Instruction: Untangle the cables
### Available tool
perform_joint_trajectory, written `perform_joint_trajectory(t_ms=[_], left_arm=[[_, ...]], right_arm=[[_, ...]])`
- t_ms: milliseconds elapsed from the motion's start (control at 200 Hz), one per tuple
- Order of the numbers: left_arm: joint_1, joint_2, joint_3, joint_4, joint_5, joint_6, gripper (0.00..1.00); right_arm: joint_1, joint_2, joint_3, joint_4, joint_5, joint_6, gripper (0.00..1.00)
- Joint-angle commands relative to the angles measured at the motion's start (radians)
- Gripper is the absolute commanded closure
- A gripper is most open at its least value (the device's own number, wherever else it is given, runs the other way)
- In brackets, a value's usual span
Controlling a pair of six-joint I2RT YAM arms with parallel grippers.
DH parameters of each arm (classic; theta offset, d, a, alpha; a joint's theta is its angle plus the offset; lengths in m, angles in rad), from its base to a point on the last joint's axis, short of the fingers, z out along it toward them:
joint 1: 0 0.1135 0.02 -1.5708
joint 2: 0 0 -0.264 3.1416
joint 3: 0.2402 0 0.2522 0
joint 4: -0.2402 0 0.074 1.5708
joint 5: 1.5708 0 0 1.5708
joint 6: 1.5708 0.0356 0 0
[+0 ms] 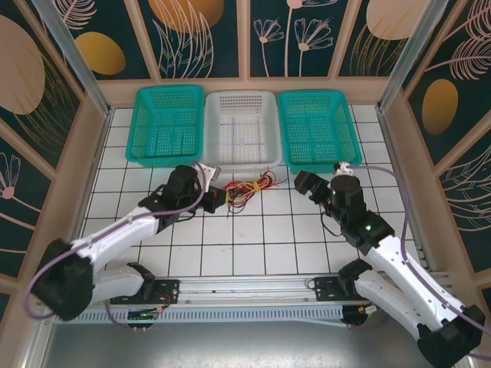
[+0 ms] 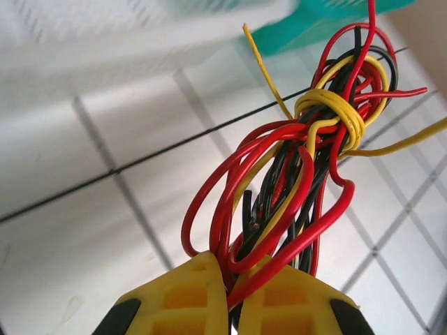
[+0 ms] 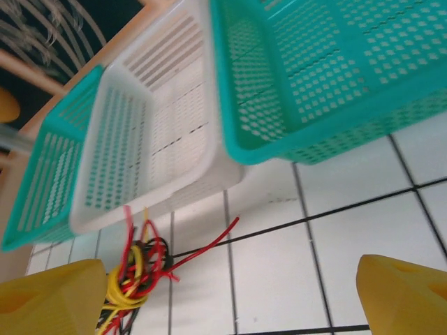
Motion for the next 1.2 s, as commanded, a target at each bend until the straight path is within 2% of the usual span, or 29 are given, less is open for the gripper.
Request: perform_joint_trajectory(t_ms=[0,150,250,300,400,561,666,951,1081,1196], left_arm=[[-0.023,-0.151,-0.029,0.051,-0.024,0.12,1.0],[-0.022,-0.288,-0.052,0.083,-0.115,0.254,1.0],[-0.022,-0.305,-0.043,0.105,-0.139,0.31,1.0],[-0.023,-0.299,-0.027,0.105,-0.158,0.33,1.0],[-0.023,-0.293,-0.006,0.123,-0.169,0.36,1.0],[-0.026,-0.279,0.02,0.123,-0.155,0.399,1.0],[-0.034,-0.283,0.028,0.112,-0.164,0.43,1.0],[-0.036,-0.318,0.026,0.157,-0.147,0.422,1.0],[-0.036,-0.316,0.016,0.179,-0.121,0.418,1.0],[-0.036,-0.315,0.004,0.211,-0.113,0.393,1.0]], right_arm=[[-0.004,0.054,0.151,-0.019,-0.178,-0.057,0.02],[-0.007,0.103,0.255,-0.013,-0.344,-0.047,0.01],[-0.005,0.135,0.27,0.046,-0.491,-0.004,0.01],[0.0,0.154,0.271,0.06,-0.524,0.014,0.01],[0.005,0.185,0.265,0.055,-0.523,0.051,0.01],[0.005,0.216,0.235,0.146,-0.553,0.123,0.01],[0.041,0.263,0.238,0.185,-0.553,0.148,0.01],[0.079,0.373,0.256,0.226,-0.556,0.177,0.01],[0.081,0.389,0.247,0.283,-0.567,0.201,0.03],[0.082,0.401,0.242,0.329,-0.576,0.218,0.09]])
